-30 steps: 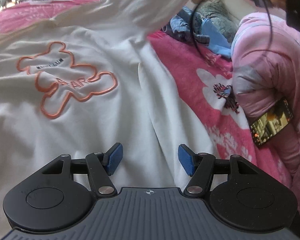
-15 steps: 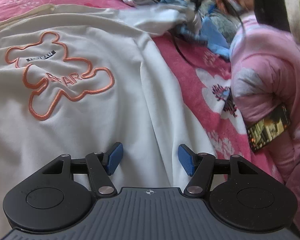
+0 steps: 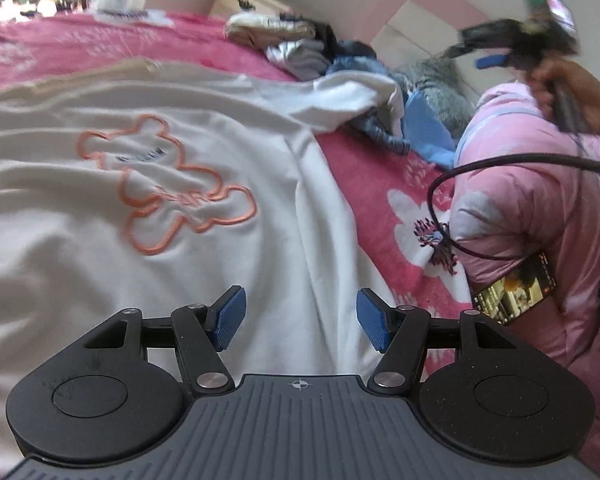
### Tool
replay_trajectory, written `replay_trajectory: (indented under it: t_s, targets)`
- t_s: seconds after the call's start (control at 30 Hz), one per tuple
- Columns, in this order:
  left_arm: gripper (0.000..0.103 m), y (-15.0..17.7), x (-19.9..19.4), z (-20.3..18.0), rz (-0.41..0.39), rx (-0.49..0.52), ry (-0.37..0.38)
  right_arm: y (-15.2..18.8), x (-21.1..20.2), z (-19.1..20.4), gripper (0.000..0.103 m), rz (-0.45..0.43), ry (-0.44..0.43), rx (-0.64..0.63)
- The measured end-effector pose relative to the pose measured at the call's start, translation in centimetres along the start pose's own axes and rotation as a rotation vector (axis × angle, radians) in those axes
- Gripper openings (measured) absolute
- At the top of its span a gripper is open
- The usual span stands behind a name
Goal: Fold clothes
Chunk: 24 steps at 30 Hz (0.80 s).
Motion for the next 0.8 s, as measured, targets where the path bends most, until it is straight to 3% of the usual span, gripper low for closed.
replay_trajectory:
  t_s: [0.2,0.4,0.47,0.63,0.7,0.8]
  targets:
    - [0.062,4.4,-6.0,2.6,-0.027,-0.045,-0.067,6.2,-13.3,-3.2,0.063,-0.212,-0.142,0.107]
    - [0.062,10.4,-10.1,5.5,0.047,-0.086,-0.161,11.3,-23.6,-5.6,0.062,-0.420,-0.083,0.036]
    - [0.062,11.7,-10.8,5.8,0.070,-0.102,-0.172,12.2,-25.9,-6.3,0.063,-0.466,-0.124,0.046]
    - [0.062,14.2,-11.0,6.1,0.112,-0.151,-0.200,15.5,-23.2,-2.2,0.062,-0.256,-0.308,-0.109]
    - [0.062,15.0,-10.5,6.2,0.124,-0.163,-0.222,17.8,-19.7,1.1,0.061,-0.127,-0.378,-0.145]
    - [0.062,15.8,-9.5,6.5,0.141,-0.187,-0.240,21.9,-13.5,6.0,0.057,0.107,-0.499,-0.096]
Point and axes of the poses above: each gripper's, at about its wrist camera, not at the fingertips, and x roughly the way its jaws point, z to its left, y to its underside, the point moved 6 cm from there along x, roughly the way its jaws point, and after that the axes turned 10 degrees about z, right-handed, at the moved point
